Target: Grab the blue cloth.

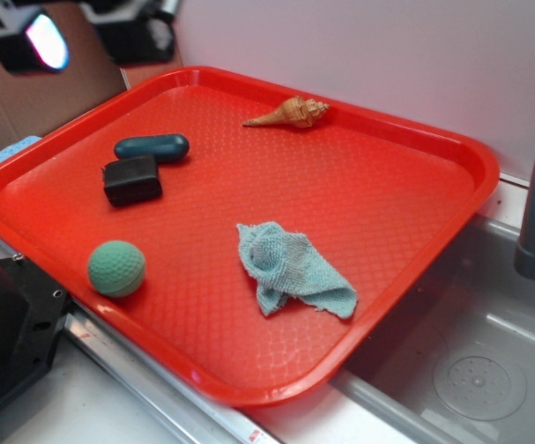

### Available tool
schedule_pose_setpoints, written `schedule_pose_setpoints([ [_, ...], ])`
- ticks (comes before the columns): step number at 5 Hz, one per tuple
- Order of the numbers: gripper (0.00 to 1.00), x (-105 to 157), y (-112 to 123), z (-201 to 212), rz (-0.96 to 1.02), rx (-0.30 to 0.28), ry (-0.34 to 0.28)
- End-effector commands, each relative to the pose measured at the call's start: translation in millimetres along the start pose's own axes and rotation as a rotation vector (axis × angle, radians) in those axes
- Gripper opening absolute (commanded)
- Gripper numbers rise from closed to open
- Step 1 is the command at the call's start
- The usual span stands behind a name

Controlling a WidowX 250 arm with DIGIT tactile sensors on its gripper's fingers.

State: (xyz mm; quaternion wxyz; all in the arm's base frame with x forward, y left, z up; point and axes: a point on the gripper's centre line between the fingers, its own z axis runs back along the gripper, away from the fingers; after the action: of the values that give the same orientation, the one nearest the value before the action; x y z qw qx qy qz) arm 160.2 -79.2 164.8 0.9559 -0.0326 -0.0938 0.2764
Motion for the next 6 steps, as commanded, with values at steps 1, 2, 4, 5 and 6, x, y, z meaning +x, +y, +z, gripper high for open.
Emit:
schedule_pose_setpoints([
  [1,1.0,-6,-43,-59,0.008,-0.04,-0.006],
  [2,1.0,-11,-48,-81,0.004,-0.057,0.029],
  [4,1.0,-12,-52,-127,-0.01,-0.128,0.148],
  [5,1.0,-7,-54,-137,-0.017,-0.142,0.187],
  [6,0.99,-6,-57,-141,-0.026,-0.102,0.211],
])
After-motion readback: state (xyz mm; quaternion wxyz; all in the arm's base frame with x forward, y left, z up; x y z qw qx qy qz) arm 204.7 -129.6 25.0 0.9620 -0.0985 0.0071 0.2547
